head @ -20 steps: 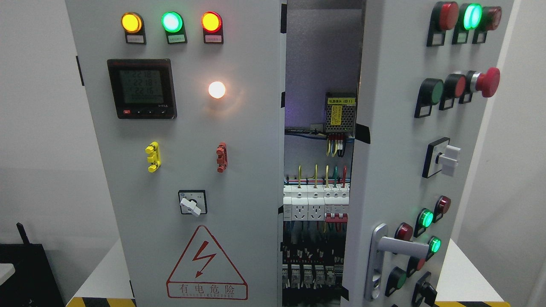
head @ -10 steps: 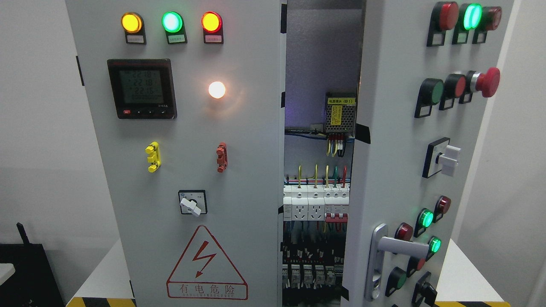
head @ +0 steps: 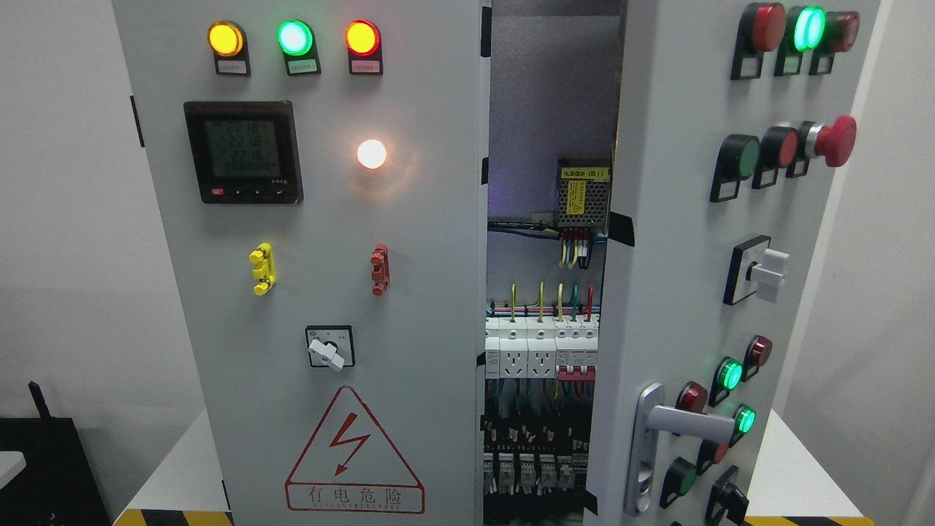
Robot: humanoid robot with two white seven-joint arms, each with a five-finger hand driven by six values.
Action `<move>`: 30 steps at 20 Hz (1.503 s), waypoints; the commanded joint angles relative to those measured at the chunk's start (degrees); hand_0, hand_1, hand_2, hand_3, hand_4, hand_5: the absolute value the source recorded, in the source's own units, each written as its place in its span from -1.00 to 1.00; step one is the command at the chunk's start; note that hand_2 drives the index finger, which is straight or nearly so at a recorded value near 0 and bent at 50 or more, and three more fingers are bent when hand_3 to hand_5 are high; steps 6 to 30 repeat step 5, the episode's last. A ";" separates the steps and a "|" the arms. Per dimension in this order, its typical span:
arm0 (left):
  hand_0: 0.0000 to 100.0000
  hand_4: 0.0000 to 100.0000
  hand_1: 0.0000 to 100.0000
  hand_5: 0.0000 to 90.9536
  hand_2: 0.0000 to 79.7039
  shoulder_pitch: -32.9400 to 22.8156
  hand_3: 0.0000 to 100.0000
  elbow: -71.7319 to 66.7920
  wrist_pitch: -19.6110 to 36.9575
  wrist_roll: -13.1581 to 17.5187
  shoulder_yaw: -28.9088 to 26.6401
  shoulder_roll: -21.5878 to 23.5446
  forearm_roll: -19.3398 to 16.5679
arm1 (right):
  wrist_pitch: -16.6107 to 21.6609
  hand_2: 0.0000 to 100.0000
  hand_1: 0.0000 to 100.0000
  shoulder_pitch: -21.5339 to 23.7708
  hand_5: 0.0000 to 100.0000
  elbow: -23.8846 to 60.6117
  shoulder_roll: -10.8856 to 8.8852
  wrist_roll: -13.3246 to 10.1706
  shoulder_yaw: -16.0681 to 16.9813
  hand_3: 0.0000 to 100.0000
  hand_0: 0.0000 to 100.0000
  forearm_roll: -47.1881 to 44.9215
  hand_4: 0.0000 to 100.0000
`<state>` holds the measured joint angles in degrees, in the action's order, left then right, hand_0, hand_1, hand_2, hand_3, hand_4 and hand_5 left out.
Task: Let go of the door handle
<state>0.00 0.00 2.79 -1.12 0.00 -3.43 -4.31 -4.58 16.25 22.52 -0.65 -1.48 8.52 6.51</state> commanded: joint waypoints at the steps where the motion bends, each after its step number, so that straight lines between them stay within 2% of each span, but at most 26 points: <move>1: -0.76 -1.00 -0.22 -1.00 -1.00 0.18 -1.00 -0.53 0.03 -0.02 -0.09 0.00 0.00 | 0.10 -1.00 -0.60 -1.13 -1.00 -4.23 0.12 -0.02 -0.09 -1.00 -0.17 -0.10 -1.00; 30: -0.76 -1.00 -0.22 -1.00 -1.00 0.18 -1.00 -0.53 0.03 -0.02 -0.09 0.00 0.00 | 0.27 -1.00 -0.61 -1.49 -1.00 -4.85 0.12 -0.10 -0.09 -1.00 -0.17 -0.53 -1.00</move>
